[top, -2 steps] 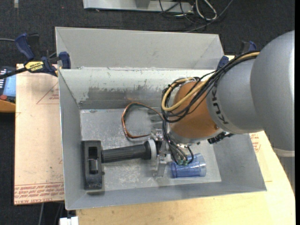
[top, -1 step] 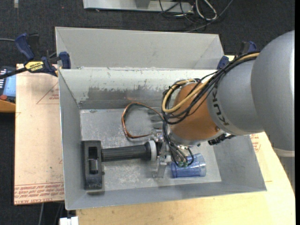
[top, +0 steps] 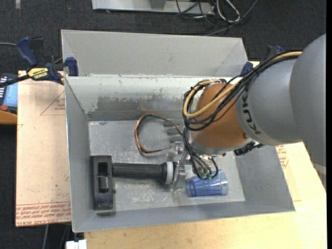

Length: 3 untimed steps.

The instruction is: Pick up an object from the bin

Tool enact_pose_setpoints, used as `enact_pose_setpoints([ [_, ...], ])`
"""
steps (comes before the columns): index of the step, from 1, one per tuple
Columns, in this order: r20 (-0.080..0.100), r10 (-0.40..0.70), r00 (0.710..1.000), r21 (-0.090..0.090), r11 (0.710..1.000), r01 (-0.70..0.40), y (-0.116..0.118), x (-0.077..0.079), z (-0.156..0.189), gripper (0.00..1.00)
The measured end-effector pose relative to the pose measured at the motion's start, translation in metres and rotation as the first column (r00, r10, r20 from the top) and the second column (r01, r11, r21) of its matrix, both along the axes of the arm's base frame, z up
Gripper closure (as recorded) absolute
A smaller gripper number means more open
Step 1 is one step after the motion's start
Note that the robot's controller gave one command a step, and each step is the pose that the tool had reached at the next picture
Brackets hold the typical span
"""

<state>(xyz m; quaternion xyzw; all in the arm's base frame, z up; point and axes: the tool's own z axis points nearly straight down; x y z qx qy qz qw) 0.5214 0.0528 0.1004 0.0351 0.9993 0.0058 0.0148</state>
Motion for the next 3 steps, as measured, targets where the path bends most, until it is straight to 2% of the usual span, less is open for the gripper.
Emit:
enact_pose_setpoints([
  [1,0.000,0.000,1.000,0.000,1.000,0.000,0.000,0.000,0.000,1.00],
  [2,0.000,-0.033,0.999,-0.004,0.999,0.033,0.012,0.012,-0.031,1.00],
  [3,0.003,-0.046,0.999,0.002,0.999,0.046,0.001,0.016,-0.030,1.00],
])
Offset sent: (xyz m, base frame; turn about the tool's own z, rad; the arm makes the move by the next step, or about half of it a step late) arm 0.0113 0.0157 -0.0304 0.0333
